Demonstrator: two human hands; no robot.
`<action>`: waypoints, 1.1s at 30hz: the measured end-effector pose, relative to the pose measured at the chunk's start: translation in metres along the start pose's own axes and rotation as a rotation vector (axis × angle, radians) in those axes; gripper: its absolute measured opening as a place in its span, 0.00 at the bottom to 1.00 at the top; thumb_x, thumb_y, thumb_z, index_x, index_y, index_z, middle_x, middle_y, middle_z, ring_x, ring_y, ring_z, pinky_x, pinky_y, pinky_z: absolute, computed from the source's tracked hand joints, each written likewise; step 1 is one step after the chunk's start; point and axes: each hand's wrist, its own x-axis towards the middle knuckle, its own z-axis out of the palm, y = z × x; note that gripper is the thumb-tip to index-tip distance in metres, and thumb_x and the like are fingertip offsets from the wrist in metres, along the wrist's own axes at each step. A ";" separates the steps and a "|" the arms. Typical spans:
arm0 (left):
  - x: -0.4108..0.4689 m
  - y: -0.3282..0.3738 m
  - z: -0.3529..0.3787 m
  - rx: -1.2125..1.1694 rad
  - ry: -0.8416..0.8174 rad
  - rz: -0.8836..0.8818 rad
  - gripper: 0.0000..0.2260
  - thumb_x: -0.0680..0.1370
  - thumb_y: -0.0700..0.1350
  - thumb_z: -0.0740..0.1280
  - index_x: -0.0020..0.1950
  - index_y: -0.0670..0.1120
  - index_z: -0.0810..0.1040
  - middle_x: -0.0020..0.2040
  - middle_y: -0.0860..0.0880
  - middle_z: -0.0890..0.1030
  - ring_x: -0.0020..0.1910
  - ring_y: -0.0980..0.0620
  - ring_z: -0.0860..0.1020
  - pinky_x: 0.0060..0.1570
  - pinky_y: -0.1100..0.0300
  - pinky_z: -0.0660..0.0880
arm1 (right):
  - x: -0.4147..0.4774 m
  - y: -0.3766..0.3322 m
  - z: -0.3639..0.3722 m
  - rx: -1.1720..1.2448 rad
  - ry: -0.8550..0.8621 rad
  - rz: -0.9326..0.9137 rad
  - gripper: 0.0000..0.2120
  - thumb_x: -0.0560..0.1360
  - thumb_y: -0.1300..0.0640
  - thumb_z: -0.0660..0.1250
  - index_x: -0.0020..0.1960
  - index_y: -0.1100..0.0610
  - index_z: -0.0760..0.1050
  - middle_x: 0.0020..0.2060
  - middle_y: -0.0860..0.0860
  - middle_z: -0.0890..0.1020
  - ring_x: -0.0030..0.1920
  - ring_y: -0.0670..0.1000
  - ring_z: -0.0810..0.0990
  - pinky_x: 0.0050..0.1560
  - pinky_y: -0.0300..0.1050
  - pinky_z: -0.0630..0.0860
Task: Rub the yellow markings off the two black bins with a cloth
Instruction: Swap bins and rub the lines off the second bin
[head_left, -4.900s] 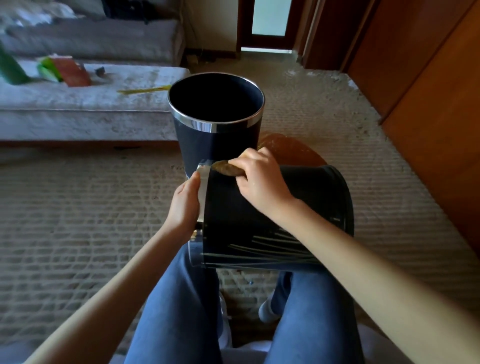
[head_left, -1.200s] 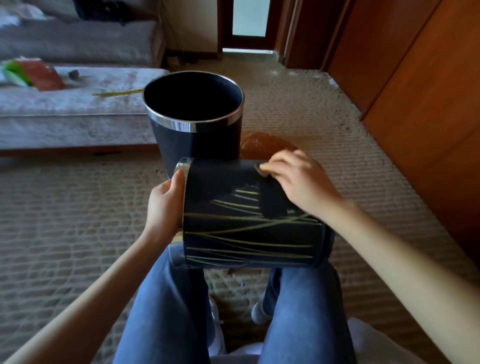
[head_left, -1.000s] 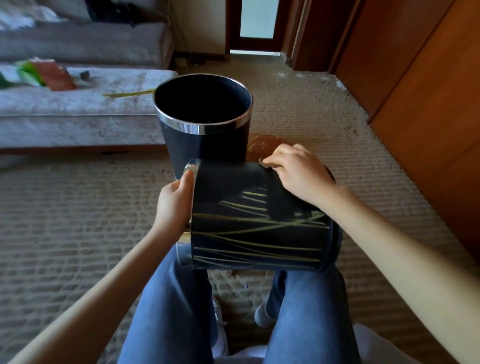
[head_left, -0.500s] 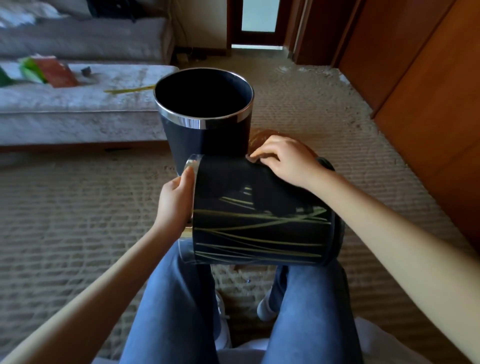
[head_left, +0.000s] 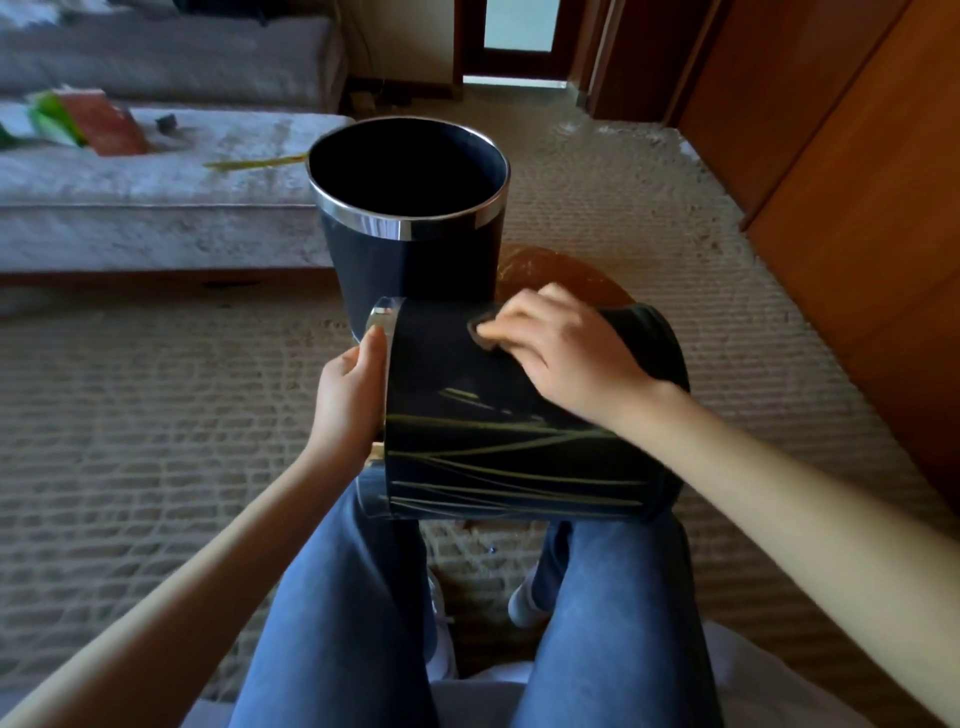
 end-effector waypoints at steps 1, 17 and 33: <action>-0.001 -0.001 0.000 0.004 -0.002 -0.001 0.20 0.83 0.56 0.61 0.41 0.45 0.83 0.36 0.48 0.85 0.39 0.50 0.84 0.45 0.54 0.81 | 0.017 0.007 0.001 0.016 -0.036 0.102 0.11 0.77 0.64 0.66 0.56 0.56 0.84 0.46 0.52 0.81 0.47 0.58 0.77 0.50 0.53 0.76; 0.008 -0.004 0.001 -0.022 0.006 -0.037 0.24 0.82 0.57 0.61 0.47 0.36 0.82 0.42 0.43 0.84 0.44 0.47 0.81 0.49 0.50 0.78 | 0.015 -0.032 0.019 0.022 0.072 -0.049 0.12 0.75 0.67 0.66 0.54 0.59 0.84 0.47 0.54 0.83 0.45 0.59 0.77 0.45 0.55 0.77; 0.003 0.007 0.000 -0.149 -0.080 -0.117 0.19 0.83 0.56 0.60 0.52 0.45 0.84 0.44 0.46 0.87 0.46 0.49 0.85 0.49 0.53 0.81 | -0.018 -0.076 0.040 -0.193 0.170 -0.316 0.11 0.81 0.62 0.62 0.54 0.54 0.83 0.52 0.49 0.84 0.47 0.55 0.79 0.50 0.53 0.72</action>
